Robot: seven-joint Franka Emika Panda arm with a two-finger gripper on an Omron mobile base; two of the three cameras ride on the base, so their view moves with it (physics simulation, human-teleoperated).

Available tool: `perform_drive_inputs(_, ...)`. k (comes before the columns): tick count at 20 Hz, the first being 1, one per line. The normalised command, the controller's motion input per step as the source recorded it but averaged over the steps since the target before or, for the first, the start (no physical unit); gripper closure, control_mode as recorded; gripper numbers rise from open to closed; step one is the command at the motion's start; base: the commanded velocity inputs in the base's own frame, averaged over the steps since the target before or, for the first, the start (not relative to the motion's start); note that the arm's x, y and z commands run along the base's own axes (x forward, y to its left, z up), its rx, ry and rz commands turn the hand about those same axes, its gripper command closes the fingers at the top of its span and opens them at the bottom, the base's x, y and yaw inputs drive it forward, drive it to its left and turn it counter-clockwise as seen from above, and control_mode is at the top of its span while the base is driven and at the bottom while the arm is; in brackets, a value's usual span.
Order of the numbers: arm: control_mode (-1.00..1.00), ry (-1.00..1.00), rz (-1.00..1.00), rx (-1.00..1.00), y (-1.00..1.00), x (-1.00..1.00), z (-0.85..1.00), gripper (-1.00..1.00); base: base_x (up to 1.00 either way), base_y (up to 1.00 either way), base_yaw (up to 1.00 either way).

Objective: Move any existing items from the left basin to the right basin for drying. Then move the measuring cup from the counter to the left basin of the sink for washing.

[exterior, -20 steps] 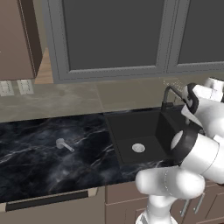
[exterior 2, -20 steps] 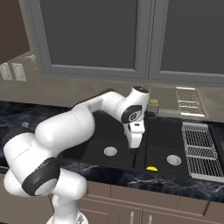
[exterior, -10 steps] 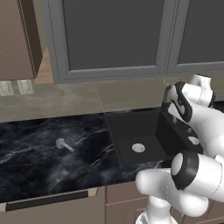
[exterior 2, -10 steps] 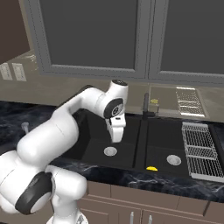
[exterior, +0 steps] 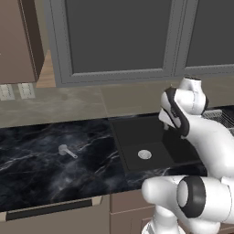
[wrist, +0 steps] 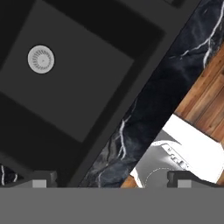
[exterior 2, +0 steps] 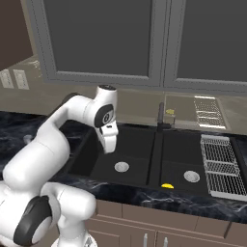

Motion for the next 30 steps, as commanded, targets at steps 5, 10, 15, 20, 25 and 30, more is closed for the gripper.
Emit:
perform_drive_inputs(5, -1.00, -0.01, 0.17, 0.00, 0.61, 0.00, 0.05, -1.00, 0.00, 0.00, 0.00)
perform_drive_inputs(10, -1.00, -0.04, 0.19, -0.01, 0.61, 0.00, 0.14, -1.00, 0.00, 0.00, 0.00)
perform_drive_inputs(15, -1.00, -0.07, 0.22, -0.01, 0.57, 0.00, 0.08, -1.00, 0.00, 0.00, 0.00)
perform_drive_inputs(20, -1.00, -0.07, 0.24, 0.00, 0.55, 0.00, 0.05, -1.00, 0.00, 0.00, 0.00)
perform_drive_inputs(25, -1.00, -0.05, 0.23, -0.01, 0.56, 0.00, 0.03, -1.00, 0.00, 0.00, 0.00)
perform_drive_inputs(30, -1.00, -0.04, 0.22, -0.01, 0.54, -0.01, 0.04, -1.00, 0.00, 0.00, 0.00)
